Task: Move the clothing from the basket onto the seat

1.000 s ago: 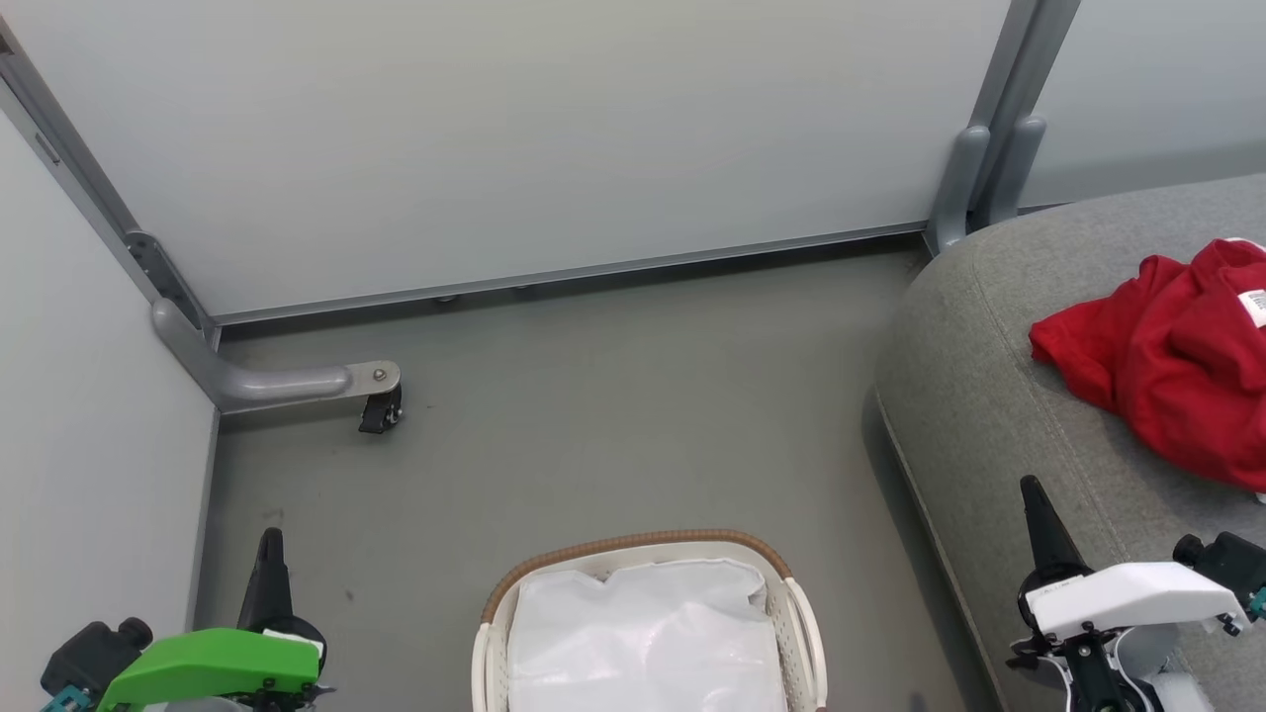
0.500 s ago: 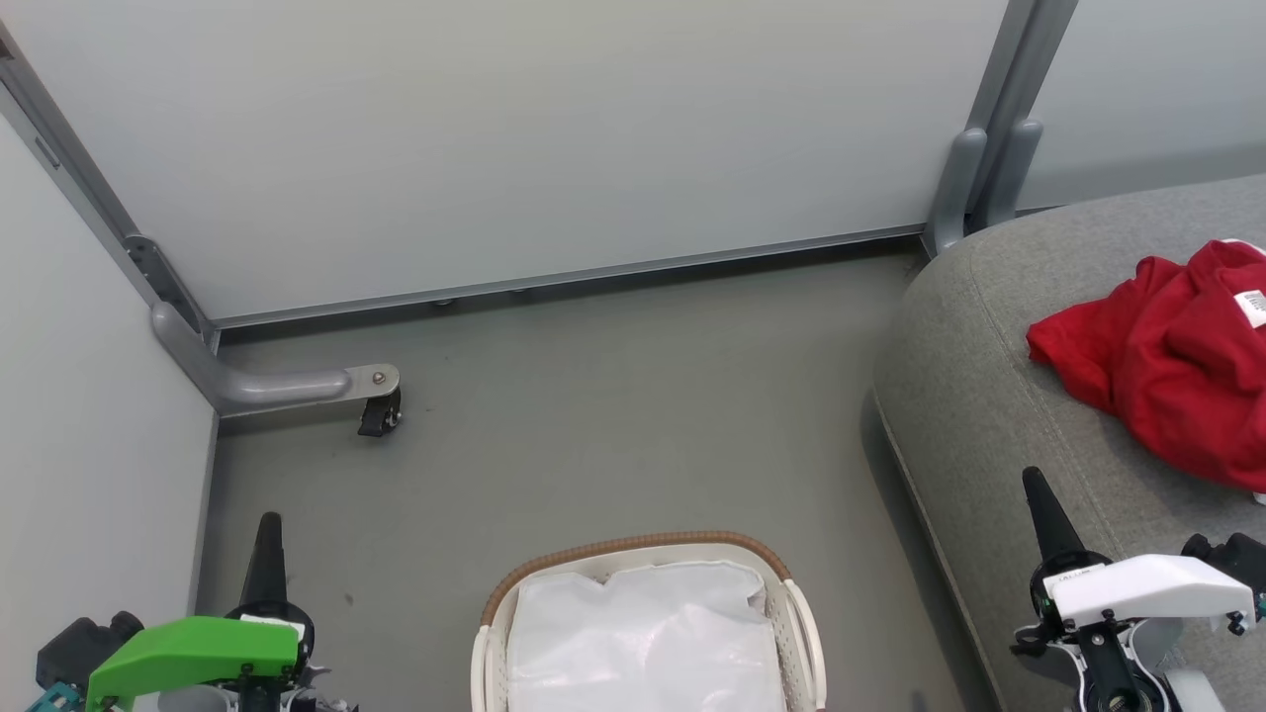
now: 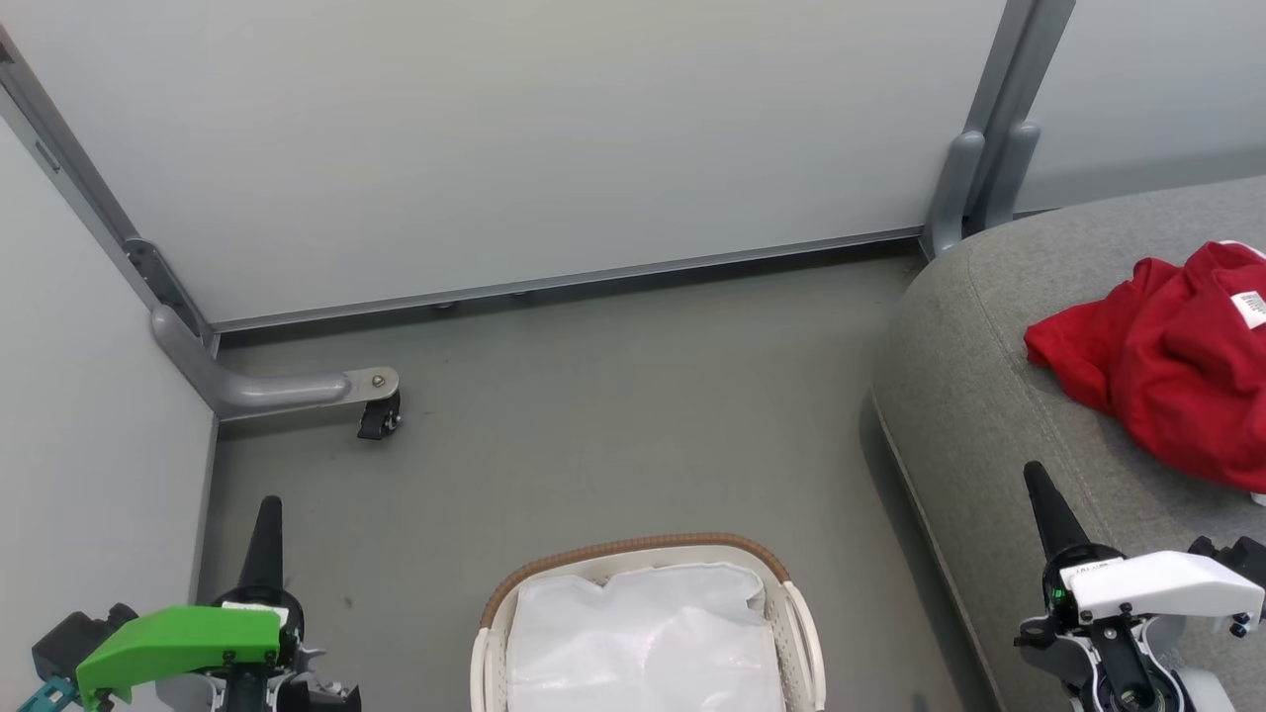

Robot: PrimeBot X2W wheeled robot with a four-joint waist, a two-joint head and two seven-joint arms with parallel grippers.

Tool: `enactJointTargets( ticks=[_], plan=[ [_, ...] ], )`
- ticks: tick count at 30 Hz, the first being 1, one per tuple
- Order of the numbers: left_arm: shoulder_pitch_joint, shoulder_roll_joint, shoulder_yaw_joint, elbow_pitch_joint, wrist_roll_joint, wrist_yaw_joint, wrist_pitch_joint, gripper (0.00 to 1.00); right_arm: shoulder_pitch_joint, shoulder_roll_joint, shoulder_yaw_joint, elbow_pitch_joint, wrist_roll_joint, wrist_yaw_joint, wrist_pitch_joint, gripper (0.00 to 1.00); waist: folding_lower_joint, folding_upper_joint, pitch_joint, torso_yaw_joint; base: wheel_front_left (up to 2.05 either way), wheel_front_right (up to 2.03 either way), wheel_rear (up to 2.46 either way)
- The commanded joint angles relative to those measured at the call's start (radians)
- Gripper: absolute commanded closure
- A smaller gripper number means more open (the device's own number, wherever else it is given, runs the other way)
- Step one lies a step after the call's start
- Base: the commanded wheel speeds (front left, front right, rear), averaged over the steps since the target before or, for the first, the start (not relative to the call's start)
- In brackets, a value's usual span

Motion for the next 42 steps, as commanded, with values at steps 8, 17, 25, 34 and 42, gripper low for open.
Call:
enactJointTargets(
  ticks=[8, 17, 25, 34, 42],
  plan=[
    [-0.028, 0.006, 0.009, -0.014, -0.083, -0.003, 0.023, 1.00, -0.017, -0.007, -0.009, -0.014, 0.083, 0.000, 0.024, 1.00, 0.0000, 0.0000, -0.003, -0.001, 0.00, 0.00, 0.00],
    [-0.033, 0.006, 0.013, -0.021, -0.152, -0.003, 0.040, 1.00, -0.018, -0.007, -0.014, -0.020, 0.152, 0.000, 0.042, 1.00, 0.0000, 0.0000, -0.006, -0.002, 0.00, 0.00, 0.00],
    [-0.038, 0.006, 0.016, -0.027, -0.209, -0.004, 0.056, 1.00, -0.019, -0.008, -0.017, -0.023, 0.210, 0.000, 0.058, 1.00, 0.0000, 0.0000, -0.008, -0.004, 0.00, 0.00, 0.00],
    [-0.044, 0.006, 0.019, -0.032, -0.269, -0.004, 0.072, 1.00, -0.019, -0.008, -0.022, -0.027, 0.269, 0.000, 0.072, 1.00, 0.0000, 0.0000, -0.011, -0.005, 0.00, 0.00, 0.00],
    [-0.043, 0.006, 0.020, -0.033, -0.297, -0.004, 0.080, 1.00, -0.019, -0.008, -0.023, -0.030, 0.297, -0.001, 0.081, 1.00, 0.0000, 0.0000, -0.013, -0.005, 0.00, 0.00, 0.00]
  ],
)
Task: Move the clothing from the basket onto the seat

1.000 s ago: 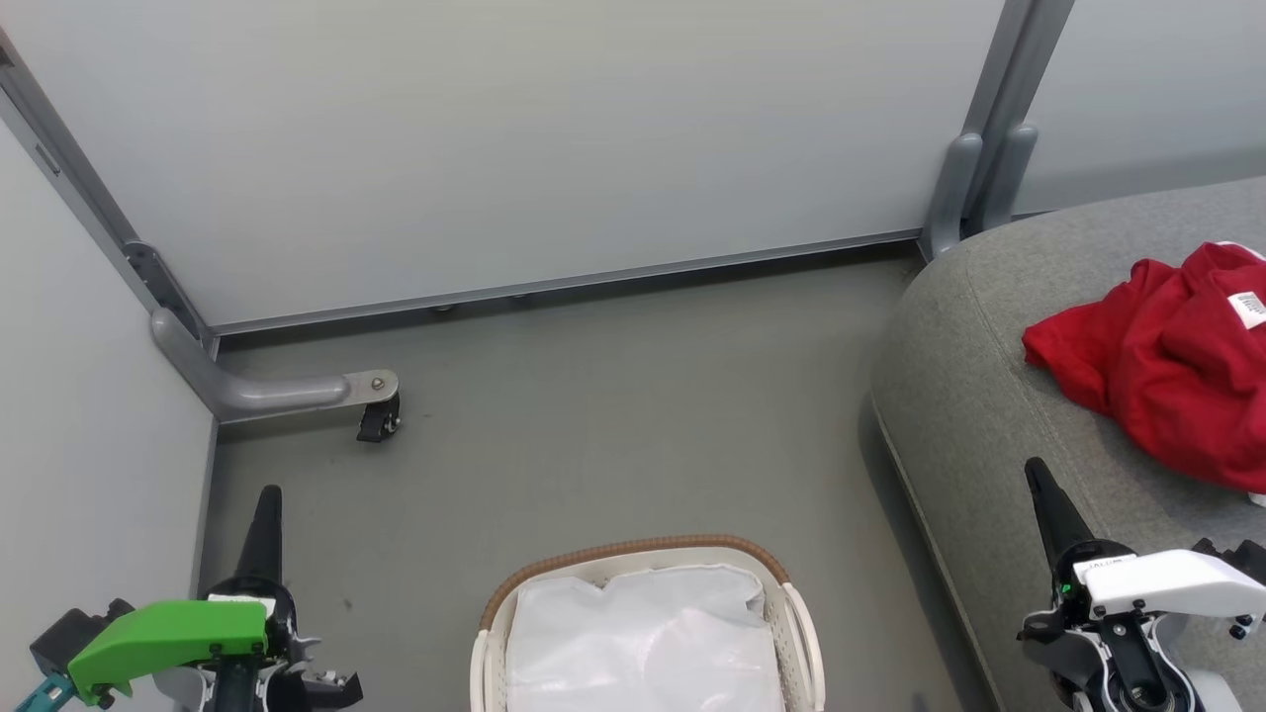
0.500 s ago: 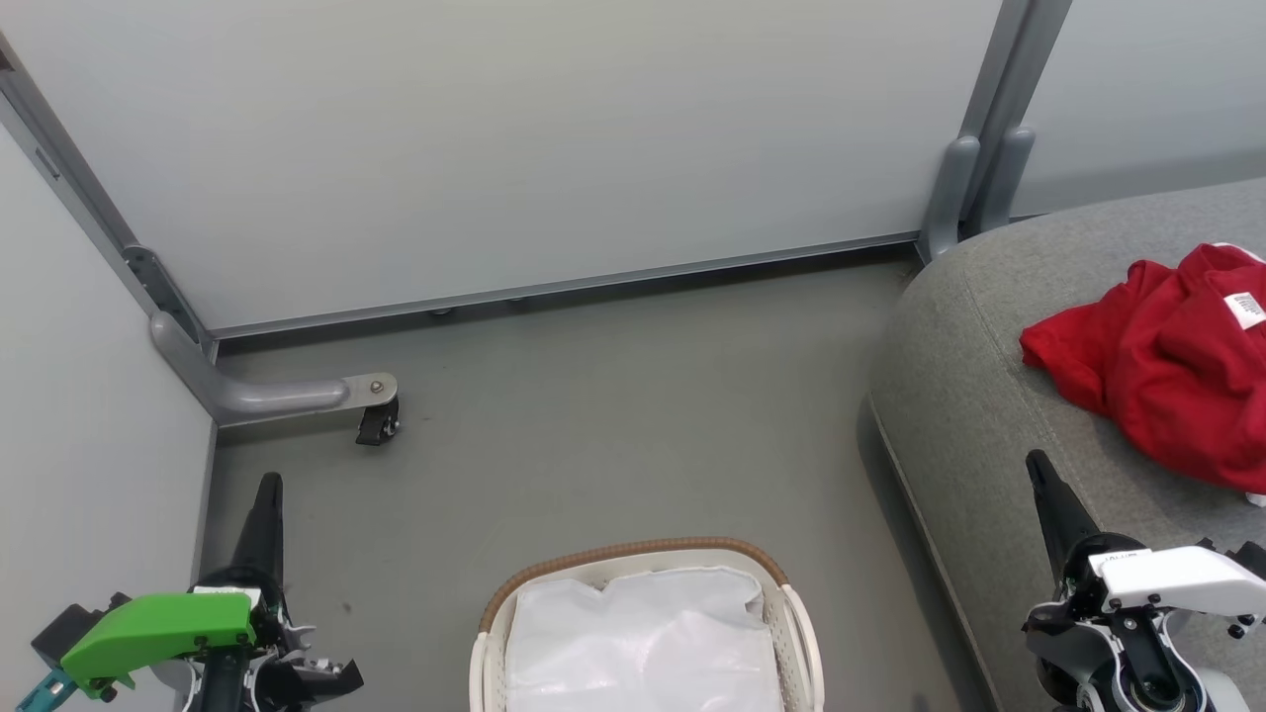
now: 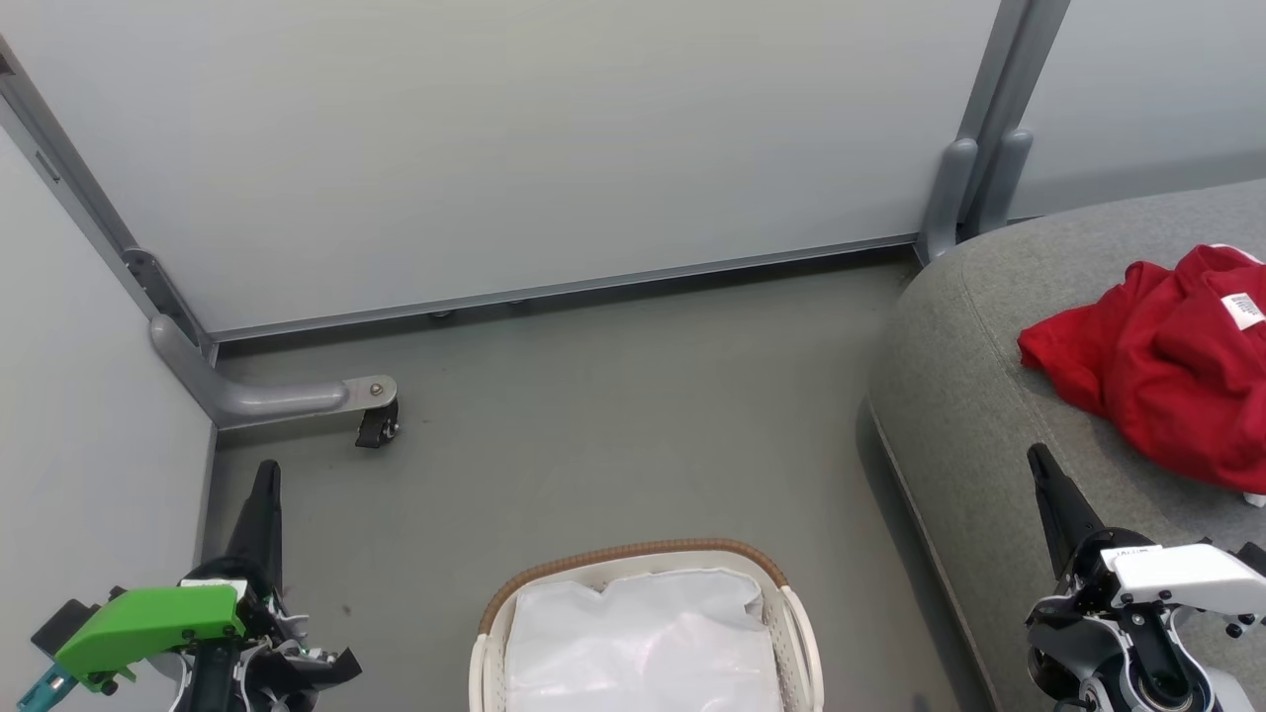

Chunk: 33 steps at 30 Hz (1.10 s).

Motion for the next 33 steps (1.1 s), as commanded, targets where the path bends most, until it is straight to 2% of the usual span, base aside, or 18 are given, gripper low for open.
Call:
enactJointTargets(
  ticks=[1, 33],
  plan=[
    [-0.010, 0.006, 0.003, -0.001, -0.003, -0.004, 0.004, 1.00, -0.009, -0.006, -0.002, -0.004, 0.003, 0.000, 0.003, 1.00, 0.0000, -0.0001, 0.000, 0.000, 0.00, 0.00, 0.00],
    [-0.010, 0.006, 0.003, -0.001, -0.003, -0.004, 0.003, 1.00, -0.009, -0.006, -0.002, -0.004, 0.003, 0.000, 0.003, 1.00, 0.0000, -0.0001, 0.000, 0.000, 0.00, 0.00, 0.00]
  ],
)
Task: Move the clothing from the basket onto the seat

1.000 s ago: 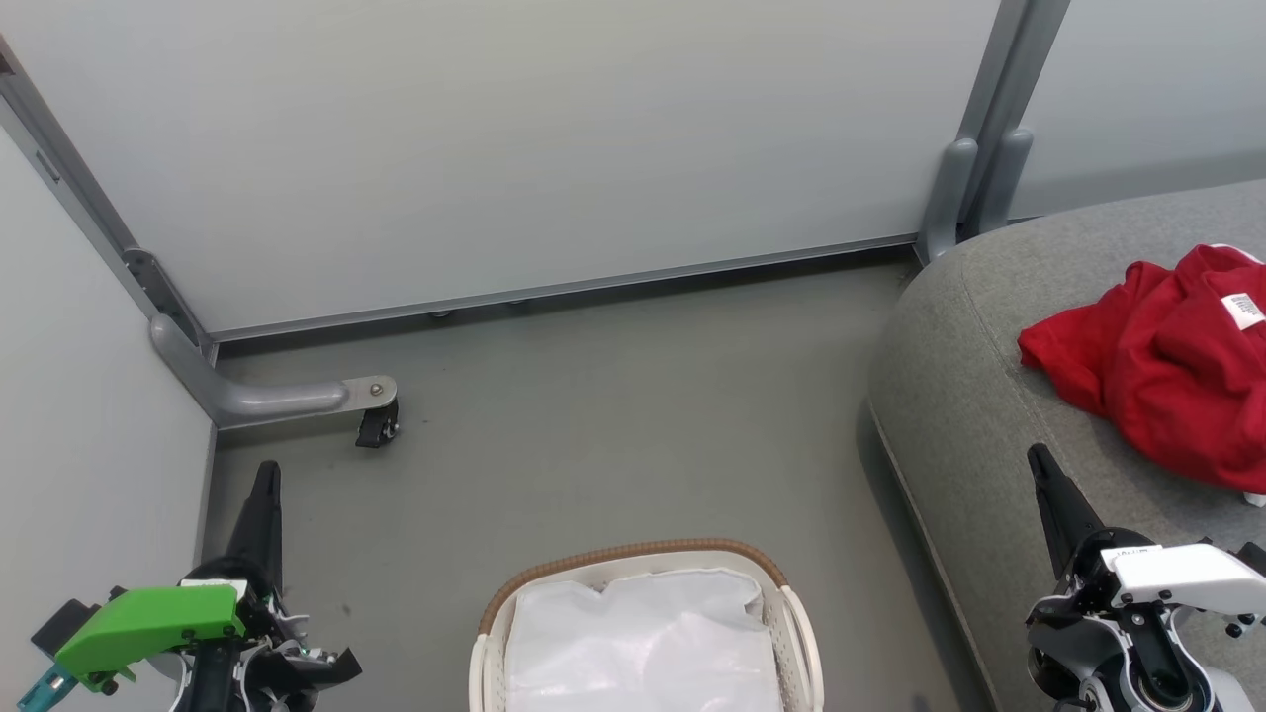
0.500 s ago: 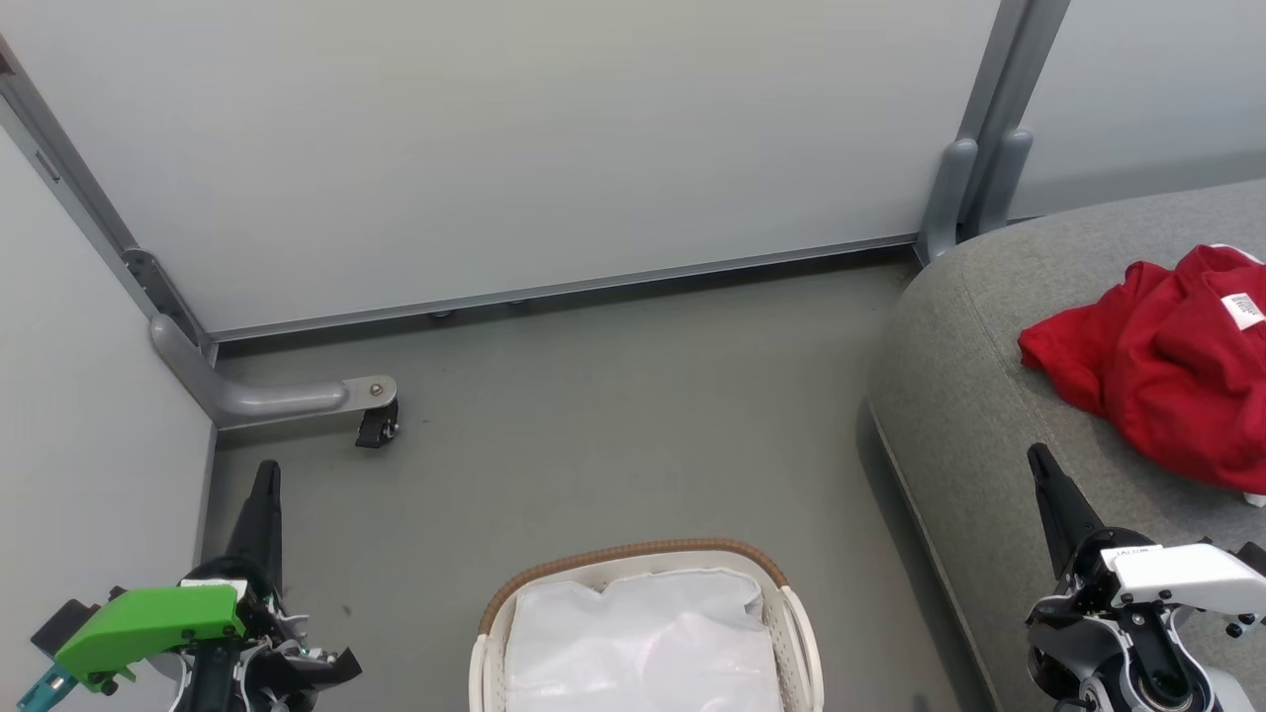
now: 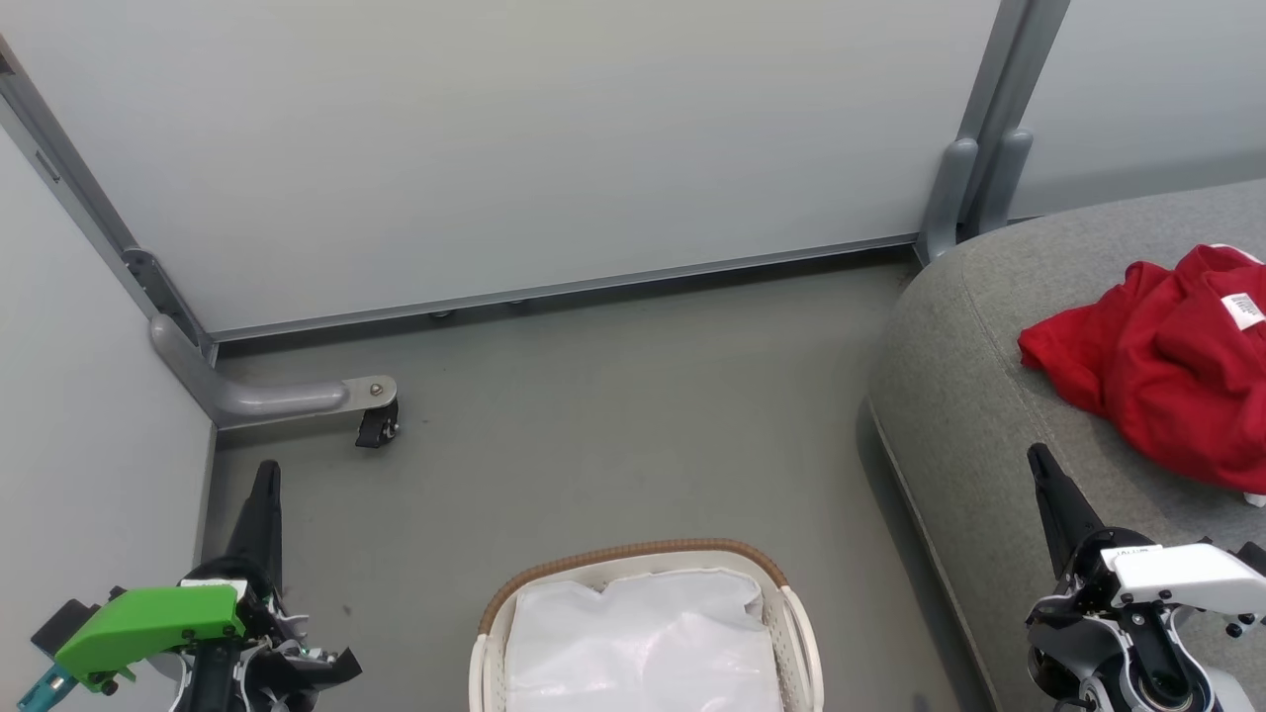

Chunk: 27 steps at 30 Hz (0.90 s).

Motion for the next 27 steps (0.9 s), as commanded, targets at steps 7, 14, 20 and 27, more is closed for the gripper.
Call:
enactJointTargets(
  ticks=[7, 14, 20, 27],
  plan=[
    [-0.010, 0.006, 0.003, -0.002, -0.003, -0.004, 0.003, 1.00, -0.009, -0.006, -0.002, -0.004, 0.003, 0.000, 0.003, 1.00, 0.0000, 0.0000, 0.000, 0.000, 0.00, 0.00, 0.00],
    [-0.010, 0.006, 0.003, -0.001, -0.003, -0.004, 0.003, 1.00, -0.009, -0.006, -0.002, -0.004, 0.003, 0.000, 0.003, 1.00, 0.0000, 0.0000, 0.000, 0.000, 0.00, 0.00, 0.00],
    [-0.010, 0.006, 0.003, -0.001, -0.003, -0.004, 0.003, 1.00, -0.009, -0.006, -0.002, -0.004, 0.003, 0.000, 0.003, 1.00, 0.0000, 0.0000, 0.000, 0.000, 0.00, 0.00, 0.00],
    [-0.010, 0.006, 0.003, -0.001, -0.003, -0.004, 0.003, 1.00, -0.009, -0.006, -0.002, -0.004, 0.003, 0.000, 0.003, 1.00, 0.0000, 0.0000, 0.000, 0.000, 0.00, 0.00, 0.00]
  ],
)
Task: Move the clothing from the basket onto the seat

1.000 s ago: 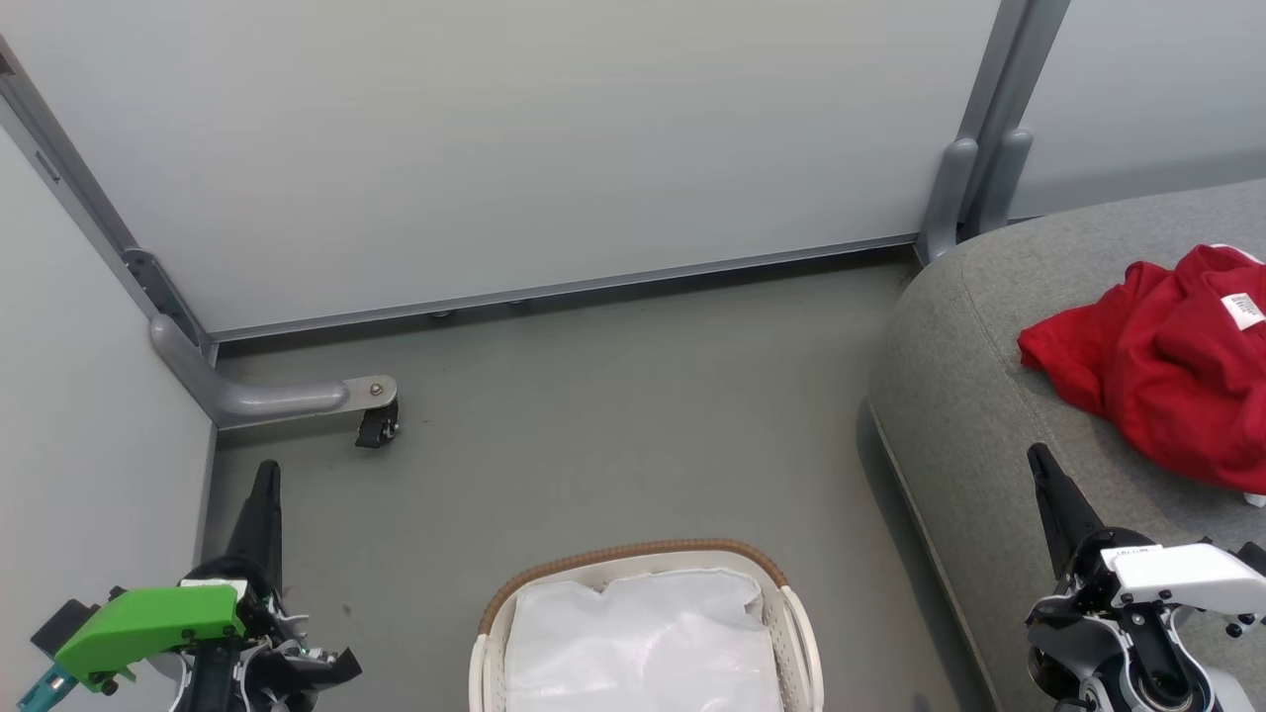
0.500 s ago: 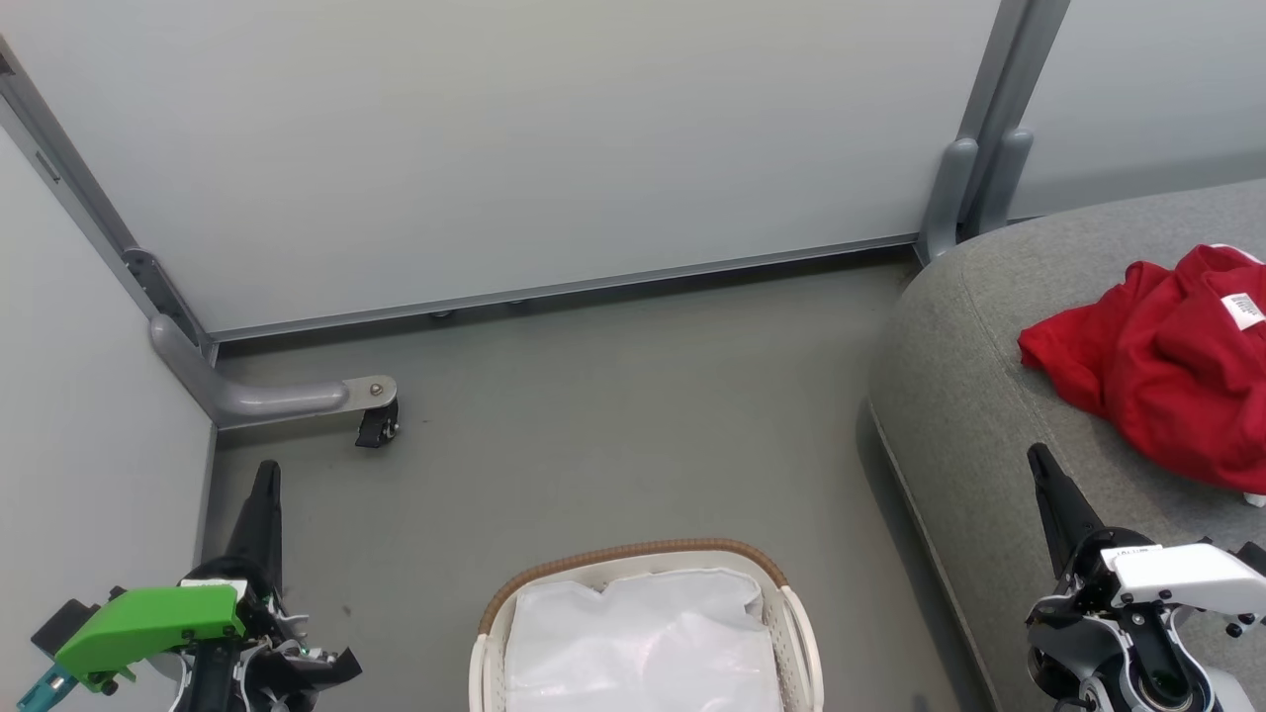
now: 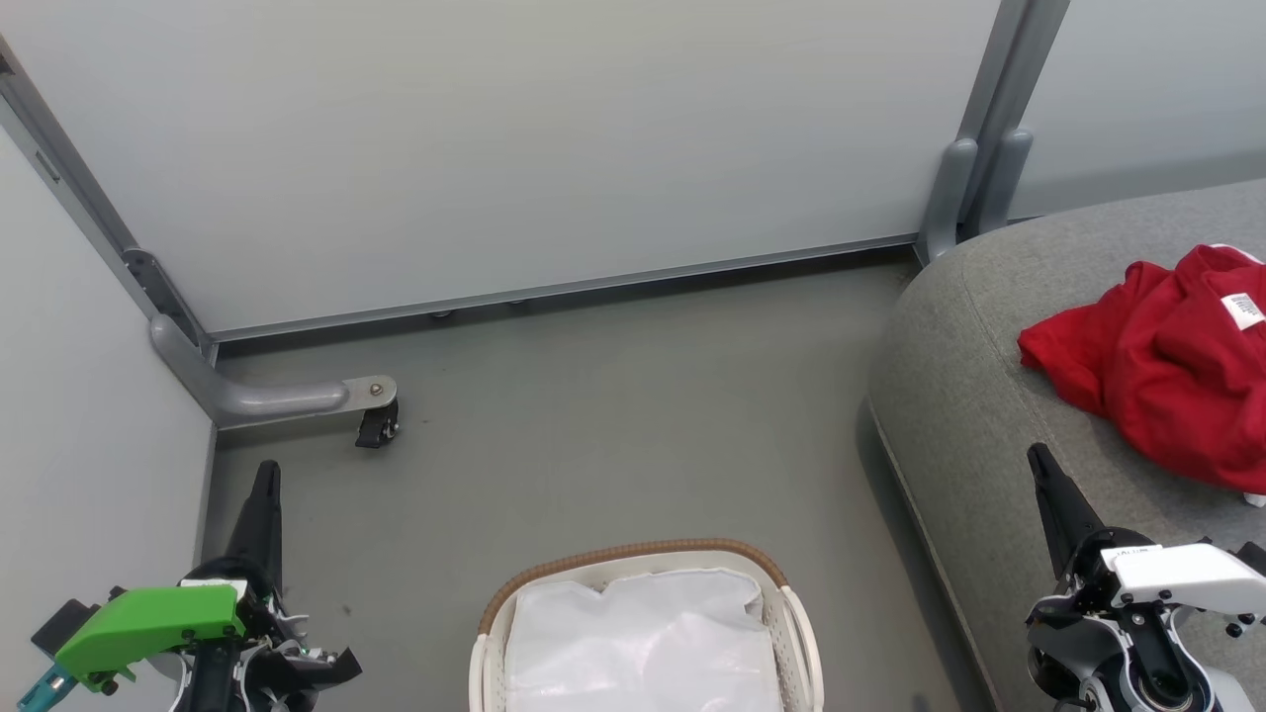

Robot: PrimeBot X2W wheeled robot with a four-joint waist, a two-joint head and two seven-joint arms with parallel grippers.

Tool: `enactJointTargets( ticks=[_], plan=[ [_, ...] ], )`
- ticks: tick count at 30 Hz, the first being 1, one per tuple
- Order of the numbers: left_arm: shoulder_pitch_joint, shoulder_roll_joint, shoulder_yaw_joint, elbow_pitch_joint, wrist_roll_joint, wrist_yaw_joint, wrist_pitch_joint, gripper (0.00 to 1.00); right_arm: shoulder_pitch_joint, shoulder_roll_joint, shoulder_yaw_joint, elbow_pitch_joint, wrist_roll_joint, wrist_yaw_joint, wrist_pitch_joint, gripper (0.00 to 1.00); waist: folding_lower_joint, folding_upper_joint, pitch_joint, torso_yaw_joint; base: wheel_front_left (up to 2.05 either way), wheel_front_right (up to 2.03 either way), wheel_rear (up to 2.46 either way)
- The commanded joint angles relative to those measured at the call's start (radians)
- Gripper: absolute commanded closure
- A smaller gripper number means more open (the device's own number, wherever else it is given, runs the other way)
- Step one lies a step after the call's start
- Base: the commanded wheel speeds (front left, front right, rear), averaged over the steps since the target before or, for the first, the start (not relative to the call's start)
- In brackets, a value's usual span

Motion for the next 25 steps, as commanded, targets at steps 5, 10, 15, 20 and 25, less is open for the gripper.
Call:
enactJointTargets(
  ticks=[5, 10, 15, 20, 25],
  plan=[
    [-0.010, 0.006, 0.002, -0.001, -0.003, -0.004, 0.003, 1.00, -0.009, -0.006, -0.002, -0.004, 0.003, 0.000, 0.003, 1.00, 0.0000, 0.0000, 0.000, 0.000, 0.00, 0.00, 0.00],
    [-0.010, 0.006, 0.002, -0.001, -0.003, -0.004, 0.003, 1.00, -0.009, -0.006, -0.002, -0.004, 0.003, 0.000, 0.003, 1.00, 0.0000, 0.0000, 0.000, 0.000, 0.00, 0.00, 0.00],
    [-0.010, 0.006, 0.002, -0.001, -0.003, -0.004, 0.003, 1.00, -0.009, -0.006, -0.002, -0.004, 0.003, 0.000, 0.003, 1.00, 0.0000, 0.0000, 0.000, 0.000, 0.00, 0.00, 0.00],
    [-0.010, 0.006, 0.002, -0.001, -0.003, -0.004, 0.003, 1.00, -0.009, -0.006, -0.002, -0.004, 0.003, 0.000, 0.003, 1.00, 0.0000, 0.0000, 0.000, 0.000, 0.00, 0.00, 0.00],
    [-0.010, 0.006, 0.002, -0.001, -0.003, -0.004, 0.003, 1.00, -0.008, -0.006, -0.002, -0.004, 0.004, 0.000, 0.003, 1.00, 0.0000, 0.0000, 0.000, 0.000, 0.00, 0.00, 0.00]
  ],
)
